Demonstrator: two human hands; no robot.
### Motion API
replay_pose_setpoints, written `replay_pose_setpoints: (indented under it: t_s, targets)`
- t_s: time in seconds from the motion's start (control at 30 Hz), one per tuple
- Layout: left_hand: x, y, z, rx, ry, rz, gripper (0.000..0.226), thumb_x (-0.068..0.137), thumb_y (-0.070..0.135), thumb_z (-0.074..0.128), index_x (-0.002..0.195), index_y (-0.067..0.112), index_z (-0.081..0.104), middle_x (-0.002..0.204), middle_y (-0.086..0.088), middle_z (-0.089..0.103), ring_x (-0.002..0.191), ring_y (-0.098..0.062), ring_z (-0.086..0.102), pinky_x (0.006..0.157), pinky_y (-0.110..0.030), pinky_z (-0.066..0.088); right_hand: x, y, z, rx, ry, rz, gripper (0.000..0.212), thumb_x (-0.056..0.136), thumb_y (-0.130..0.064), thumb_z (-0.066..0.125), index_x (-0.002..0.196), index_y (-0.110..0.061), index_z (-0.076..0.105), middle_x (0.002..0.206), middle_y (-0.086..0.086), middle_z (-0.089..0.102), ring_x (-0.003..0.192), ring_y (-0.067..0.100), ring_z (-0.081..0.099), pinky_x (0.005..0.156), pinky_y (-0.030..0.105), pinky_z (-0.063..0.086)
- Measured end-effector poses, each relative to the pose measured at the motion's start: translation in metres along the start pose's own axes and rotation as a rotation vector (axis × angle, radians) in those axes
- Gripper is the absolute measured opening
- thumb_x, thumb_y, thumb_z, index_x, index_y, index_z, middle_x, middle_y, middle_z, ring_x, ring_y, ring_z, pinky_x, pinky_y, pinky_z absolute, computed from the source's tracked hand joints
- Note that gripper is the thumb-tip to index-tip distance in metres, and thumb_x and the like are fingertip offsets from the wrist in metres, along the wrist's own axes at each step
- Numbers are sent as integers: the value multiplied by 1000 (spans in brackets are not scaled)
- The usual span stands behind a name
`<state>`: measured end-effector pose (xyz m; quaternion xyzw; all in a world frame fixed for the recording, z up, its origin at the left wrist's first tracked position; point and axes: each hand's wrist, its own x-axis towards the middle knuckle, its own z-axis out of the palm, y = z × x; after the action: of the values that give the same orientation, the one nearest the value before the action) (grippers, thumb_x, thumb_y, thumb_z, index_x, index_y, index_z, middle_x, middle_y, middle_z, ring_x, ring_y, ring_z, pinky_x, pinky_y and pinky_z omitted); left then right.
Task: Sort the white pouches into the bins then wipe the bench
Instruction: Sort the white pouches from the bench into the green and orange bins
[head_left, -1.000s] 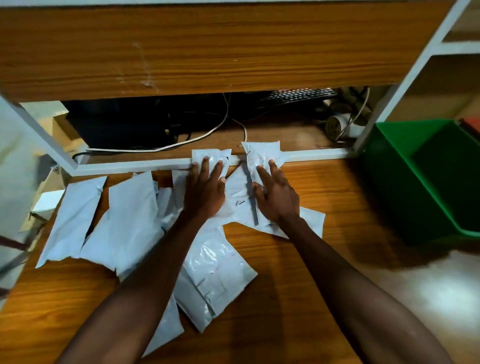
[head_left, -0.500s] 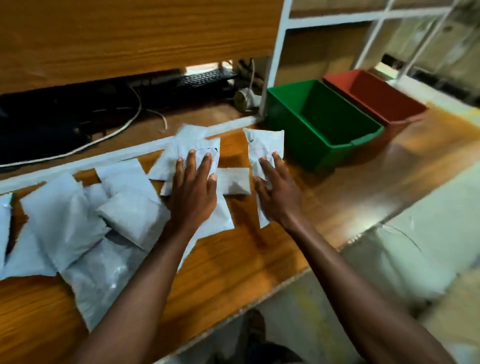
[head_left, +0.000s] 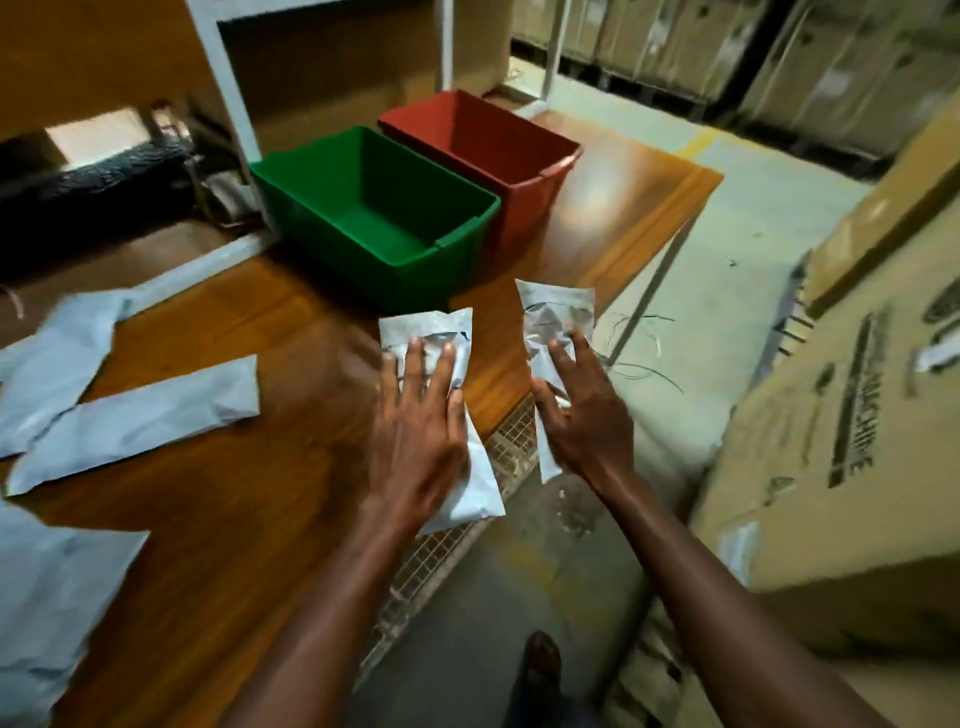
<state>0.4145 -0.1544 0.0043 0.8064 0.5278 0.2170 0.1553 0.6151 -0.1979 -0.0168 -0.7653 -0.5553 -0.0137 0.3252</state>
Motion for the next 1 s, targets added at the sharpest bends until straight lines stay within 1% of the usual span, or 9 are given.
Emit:
replay_pose_setpoints:
  t_s: [0.1, 0.17, 0.37, 0.47, 0.57, 0.63, 0.73, 0.87, 1.0]
  targets:
    - [29, 51, 26, -33, -19, 27, 54, 104, 46, 20, 156, 42, 6, 166, 5, -6, 152, -22, -10, 122, -45, 3, 30, 50, -18, -3, 5, 33, 54, 97, -49, 55, 149, -37, 43, 163, -9, 30, 141, 19, 44, 95, 43, 52]
    - [54, 83, 41, -59, -1, 51, 55, 103, 44, 20, 156, 40, 8, 166, 5, -5, 152, -22, -10, 123, -46, 4, 56, 77, -29, 7, 12, 55, 53, 97, -51, 54, 148, -40, 43, 163, -9, 30, 139, 21, 48, 92, 43, 53]
    - [145, 132, 55, -3, 100, 96, 58, 99, 43, 18, 157, 34, 15, 167, -1, -1, 153, -25, -5, 124, -48, 6, 146, 122, -47, 5, 20, -24, 56, 97, -55, 47, 148, -33, 45, 163, -4, 31, 139, 21, 47, 89, 41, 54]
    - [204, 137, 60, 27, 127, 88, 59, 99, 40, 22, 157, 32, 18, 167, -6, 4, 153, -28, -3, 124, -47, 5, 198, 141, -44, 26, 12, -55, 58, 95, -56, 46, 149, -33, 44, 164, -5, 30, 139, 22, 48, 89, 43, 55]
    - [260, 137, 58, 81, 222, 120, 56, 100, 38, 23, 155, 29, 24, 165, -11, 13, 152, -33, 6, 122, -50, 10, 253, 152, -32, 43, 5, -93, 58, 95, -55, 47, 150, -36, 41, 165, -8, 26, 142, 23, 44, 91, 45, 56]
    - [294, 136, 56, 95, 280, 121, 54, 102, 38, 24, 155, 28, 26, 164, -12, 16, 151, -36, 9, 123, -49, 10, 293, 154, -21, 58, 3, -135, 57, 96, -52, 49, 149, -35, 41, 165, -8, 25, 144, 20, 40, 91, 45, 56]
    - [341, 133, 48, 93, 330, 50, 53, 102, 39, 23, 154, 31, 25, 165, -8, 16, 151, -34, 9, 122, -48, 10, 349, 148, -8, 76, -6, -194, 58, 95, -53, 48, 149, -34, 42, 164, -8, 27, 144, 20, 41, 92, 45, 56]
    - [389, 122, 39, 135, 312, -10, 59, 98, 46, 14, 156, 33, 20, 166, -4, 9, 152, -30, 2, 124, -47, 7, 414, 134, 8, 97, -51, -260, 57, 97, -53, 48, 150, -34, 40, 164, -4, 27, 142, 24, 44, 92, 47, 55]
    - [437, 107, 34, 191, 340, -139, 58, 98, 45, 20, 155, 35, 21, 166, -2, 9, 152, -33, 3, 123, -50, 11, 484, 119, 32, 133, -131, -371, 55, 99, -49, 50, 151, -35, 38, 164, -2, 27, 143, 25, 41, 92, 47, 54]
